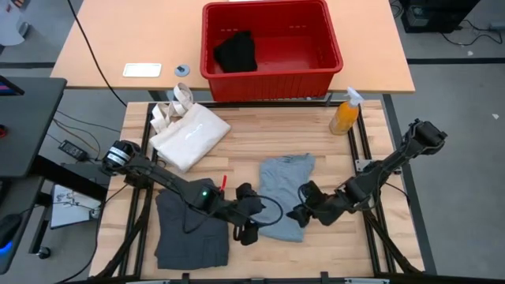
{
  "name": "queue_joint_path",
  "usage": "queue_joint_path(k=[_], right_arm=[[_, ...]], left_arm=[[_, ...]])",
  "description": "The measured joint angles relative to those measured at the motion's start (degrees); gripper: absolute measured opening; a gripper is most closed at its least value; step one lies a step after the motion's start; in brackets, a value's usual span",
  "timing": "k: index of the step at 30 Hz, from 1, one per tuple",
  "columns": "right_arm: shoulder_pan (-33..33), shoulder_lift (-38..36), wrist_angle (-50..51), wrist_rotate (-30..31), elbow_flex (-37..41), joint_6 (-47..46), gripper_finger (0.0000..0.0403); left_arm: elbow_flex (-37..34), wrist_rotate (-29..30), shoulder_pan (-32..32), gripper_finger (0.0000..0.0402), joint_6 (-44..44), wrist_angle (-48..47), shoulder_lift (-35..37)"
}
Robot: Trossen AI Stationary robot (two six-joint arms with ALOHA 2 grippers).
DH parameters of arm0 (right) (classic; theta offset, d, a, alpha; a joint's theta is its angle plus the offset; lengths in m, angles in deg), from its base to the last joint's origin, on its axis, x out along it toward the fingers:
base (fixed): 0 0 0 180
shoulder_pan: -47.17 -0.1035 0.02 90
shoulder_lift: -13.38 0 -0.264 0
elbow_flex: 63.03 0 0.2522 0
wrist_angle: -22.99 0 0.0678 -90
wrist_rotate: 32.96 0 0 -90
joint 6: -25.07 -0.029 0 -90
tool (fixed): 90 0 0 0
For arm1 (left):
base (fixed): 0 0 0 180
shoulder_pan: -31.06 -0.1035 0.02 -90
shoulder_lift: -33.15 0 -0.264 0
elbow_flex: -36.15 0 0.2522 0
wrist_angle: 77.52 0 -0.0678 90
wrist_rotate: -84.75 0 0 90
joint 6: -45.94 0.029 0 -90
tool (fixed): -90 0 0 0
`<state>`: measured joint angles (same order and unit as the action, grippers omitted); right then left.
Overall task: Fold Laundry from Bin
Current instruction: Fold the light gray t-shirt
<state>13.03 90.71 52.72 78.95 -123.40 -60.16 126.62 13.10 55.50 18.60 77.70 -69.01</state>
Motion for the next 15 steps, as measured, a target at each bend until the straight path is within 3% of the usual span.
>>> queue_joint_path(k=[3, 9, 15], right_arm=[[-1.6, -2.1, 9.2, 0.1, 0.0, -2.2, 0.0254], [-5.0, -8.4, 25.8, 9.1, 0.0, -12.4, 0.0254], [-5.0, -11.1, 28.5, 11.0, 0.0, -14.0, 0.0254]], left_arm=[[0.0, -0.1, -0.4, 0.0286, 1.4, 1.1, -2.6], [0.0, -1.6, -0.7, 0.0286, 5.6, 9.0, -8.7], [-0.1, -2.4, -0.5, 0.0286, 19.8, 11.4, -14.0]])
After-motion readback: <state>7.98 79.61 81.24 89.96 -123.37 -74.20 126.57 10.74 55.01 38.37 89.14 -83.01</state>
